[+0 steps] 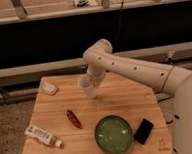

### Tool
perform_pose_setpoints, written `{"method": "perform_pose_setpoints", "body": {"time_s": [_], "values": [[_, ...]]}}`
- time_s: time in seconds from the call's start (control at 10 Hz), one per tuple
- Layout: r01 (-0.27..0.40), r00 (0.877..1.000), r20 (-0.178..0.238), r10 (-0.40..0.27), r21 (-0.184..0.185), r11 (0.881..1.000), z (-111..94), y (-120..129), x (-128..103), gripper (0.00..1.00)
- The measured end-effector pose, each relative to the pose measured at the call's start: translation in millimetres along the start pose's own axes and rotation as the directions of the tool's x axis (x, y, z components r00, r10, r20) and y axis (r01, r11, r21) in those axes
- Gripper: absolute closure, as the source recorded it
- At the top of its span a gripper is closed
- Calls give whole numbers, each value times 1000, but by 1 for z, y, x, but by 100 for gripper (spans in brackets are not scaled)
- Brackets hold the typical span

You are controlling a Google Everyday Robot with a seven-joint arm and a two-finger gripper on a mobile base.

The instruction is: Pick up the ceramic cup

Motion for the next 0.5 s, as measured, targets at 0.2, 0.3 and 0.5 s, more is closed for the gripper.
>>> {"method": "perform_pose_setpoints", "body": {"time_s": [0.2, 0.3, 0.5], "values": [[3, 1000, 0, -3, 0, 1000, -2, -1, -1, 100], [4, 1000, 0, -4, 0, 1000, -3, -1, -1, 100], [9, 1000, 1, -9, 0, 1000, -6, -2, -2, 100]]}}
